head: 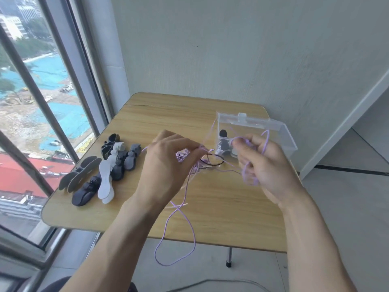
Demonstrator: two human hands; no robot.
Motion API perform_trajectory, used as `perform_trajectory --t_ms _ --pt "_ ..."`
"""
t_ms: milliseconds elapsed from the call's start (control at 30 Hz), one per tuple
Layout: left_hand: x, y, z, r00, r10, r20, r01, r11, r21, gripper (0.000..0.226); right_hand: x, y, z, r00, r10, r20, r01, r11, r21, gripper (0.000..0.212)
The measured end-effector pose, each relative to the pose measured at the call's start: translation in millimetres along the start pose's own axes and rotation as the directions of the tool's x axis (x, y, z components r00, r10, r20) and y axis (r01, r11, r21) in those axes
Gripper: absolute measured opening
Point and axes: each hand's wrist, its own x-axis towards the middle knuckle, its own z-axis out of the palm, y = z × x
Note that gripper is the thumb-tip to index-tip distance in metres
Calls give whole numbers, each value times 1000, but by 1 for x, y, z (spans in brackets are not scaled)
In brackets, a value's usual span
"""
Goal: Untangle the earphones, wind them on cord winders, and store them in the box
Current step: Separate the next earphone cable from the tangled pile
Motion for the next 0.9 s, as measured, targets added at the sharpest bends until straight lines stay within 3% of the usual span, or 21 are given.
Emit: perform_trajectory --t_ms 100,200,300,500,600,767,900 --pt "0 2 -2 989 -122 83 131 984 -122 10 -2 5 14 983 52 179 -34 994 -99 34" --pt "-3 -2 3 961 -196 197 211 976 -58 21 1 14 25 954 39 298 44 963 -265 41" --pt "-3 -6 4 950 -218 223 221 975 11 21 7 29 33 964 39 264 75 910 -408 32" --pt "-2 -15 3 956 -248 156 233 967 106 21 14 40 30 968 89 235 36 878 -478 13" --pt "0 -16 4 955 -278 100 273 960 55 18 13 37 30 978 54 204 44 893 -448 14" --pt "2 -18 -2 933 -322 158 322 946 28 15 11 31 28 969 -80 233 171 899 -403 23" --pt "1 -18 -1 926 -342 158 347 938 -6 21 8 30 29 949 -26 314 170 881 -441 12"
